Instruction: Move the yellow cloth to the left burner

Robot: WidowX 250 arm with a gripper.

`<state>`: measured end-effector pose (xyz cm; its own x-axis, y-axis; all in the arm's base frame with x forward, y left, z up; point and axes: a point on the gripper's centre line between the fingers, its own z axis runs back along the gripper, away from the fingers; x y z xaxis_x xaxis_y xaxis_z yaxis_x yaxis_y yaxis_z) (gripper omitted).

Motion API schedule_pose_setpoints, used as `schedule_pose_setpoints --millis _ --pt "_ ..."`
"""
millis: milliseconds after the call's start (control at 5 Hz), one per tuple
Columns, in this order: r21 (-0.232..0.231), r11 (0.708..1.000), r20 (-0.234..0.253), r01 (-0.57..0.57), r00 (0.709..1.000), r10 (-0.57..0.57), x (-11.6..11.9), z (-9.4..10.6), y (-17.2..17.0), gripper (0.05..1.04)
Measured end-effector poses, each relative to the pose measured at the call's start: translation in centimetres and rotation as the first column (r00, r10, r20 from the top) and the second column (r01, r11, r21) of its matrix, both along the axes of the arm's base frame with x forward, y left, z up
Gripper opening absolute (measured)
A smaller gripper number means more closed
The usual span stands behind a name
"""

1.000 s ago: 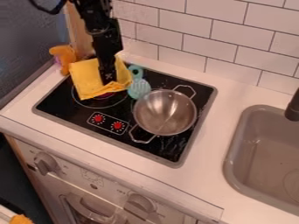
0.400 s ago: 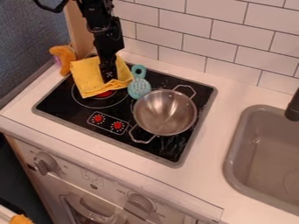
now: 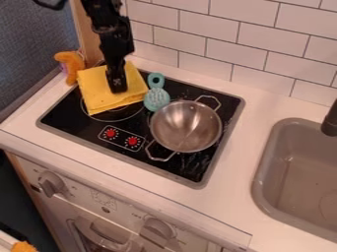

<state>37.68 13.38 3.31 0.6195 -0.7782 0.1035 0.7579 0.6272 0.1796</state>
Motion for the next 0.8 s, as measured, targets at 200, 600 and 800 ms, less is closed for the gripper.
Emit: schedule_pose_setpoints --millis 200,600,800 --pt "-0.006 1.0 0.038 0.013 0.999 -0.013 0.0 2.1 -0.4 1.0" --pt "-0.004 1.0 0.092 0.021 0.996 -0.021 -2.0 5.7 -0.7 1.0" --pt "-0.002 1.0 0.099 0.021 0.995 -0.021 -2.0 6.1 -0.7 1.0"
